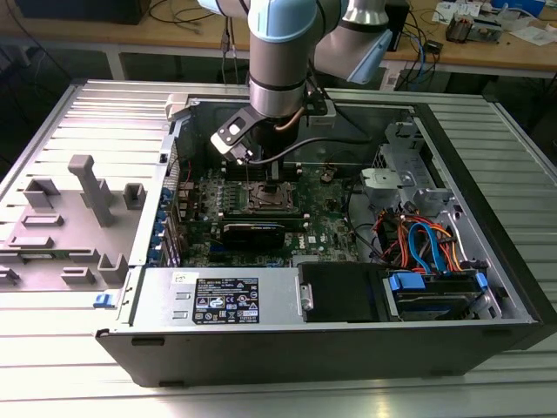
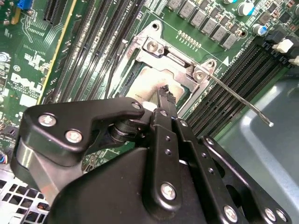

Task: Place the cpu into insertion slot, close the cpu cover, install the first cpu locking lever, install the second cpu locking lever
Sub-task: 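Install the first cpu locking lever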

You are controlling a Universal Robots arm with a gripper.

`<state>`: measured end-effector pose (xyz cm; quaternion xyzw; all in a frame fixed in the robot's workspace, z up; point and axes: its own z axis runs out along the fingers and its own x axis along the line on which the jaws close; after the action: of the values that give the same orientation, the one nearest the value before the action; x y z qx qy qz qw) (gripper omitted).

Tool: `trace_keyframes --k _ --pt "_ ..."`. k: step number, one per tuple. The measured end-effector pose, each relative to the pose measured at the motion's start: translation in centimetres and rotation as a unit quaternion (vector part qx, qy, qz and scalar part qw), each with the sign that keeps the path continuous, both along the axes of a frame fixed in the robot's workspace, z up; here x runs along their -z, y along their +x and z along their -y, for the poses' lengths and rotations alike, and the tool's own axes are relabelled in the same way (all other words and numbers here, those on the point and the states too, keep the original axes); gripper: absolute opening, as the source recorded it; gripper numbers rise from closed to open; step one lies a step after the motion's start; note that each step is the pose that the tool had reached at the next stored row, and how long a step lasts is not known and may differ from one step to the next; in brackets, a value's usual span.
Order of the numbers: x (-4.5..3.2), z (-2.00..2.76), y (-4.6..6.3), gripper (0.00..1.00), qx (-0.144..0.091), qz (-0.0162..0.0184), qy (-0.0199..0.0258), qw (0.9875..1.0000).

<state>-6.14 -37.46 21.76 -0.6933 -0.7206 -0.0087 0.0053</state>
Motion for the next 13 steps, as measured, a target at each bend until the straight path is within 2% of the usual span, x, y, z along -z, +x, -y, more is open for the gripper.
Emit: trace_keyframes --k 13 --pt "-0.23 0.00 0.00 0.11 0.000 0.0000 0.0000 1.0000"
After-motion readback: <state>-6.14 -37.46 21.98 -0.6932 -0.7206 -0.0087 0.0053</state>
